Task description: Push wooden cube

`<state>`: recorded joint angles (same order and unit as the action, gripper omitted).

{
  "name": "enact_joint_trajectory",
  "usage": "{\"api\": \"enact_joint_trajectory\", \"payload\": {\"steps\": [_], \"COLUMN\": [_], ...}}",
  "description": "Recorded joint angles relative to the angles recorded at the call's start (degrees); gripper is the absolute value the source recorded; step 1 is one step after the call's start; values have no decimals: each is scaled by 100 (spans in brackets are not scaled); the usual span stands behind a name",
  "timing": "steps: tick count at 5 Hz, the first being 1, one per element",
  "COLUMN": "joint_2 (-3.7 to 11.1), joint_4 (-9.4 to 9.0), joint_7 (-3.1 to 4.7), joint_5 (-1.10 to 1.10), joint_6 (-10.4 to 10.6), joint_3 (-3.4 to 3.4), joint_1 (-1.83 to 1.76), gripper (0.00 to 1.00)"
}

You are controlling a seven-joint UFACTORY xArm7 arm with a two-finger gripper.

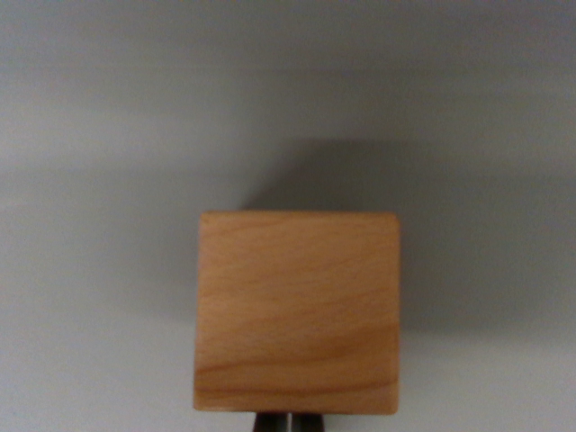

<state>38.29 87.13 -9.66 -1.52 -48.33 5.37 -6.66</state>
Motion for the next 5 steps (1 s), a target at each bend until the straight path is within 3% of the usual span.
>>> {"api": "enact_joint_trajectory", "payload": {"steps": [1, 5], "joint_2": [69, 121], "joint_4": [113, 199], "joint_7": [7, 13], "joint_5": [-4, -7], "joint_6": [-45, -78], "joint_3": [-7, -12], "joint_1": [1, 1], "gripper": [100, 100]}}
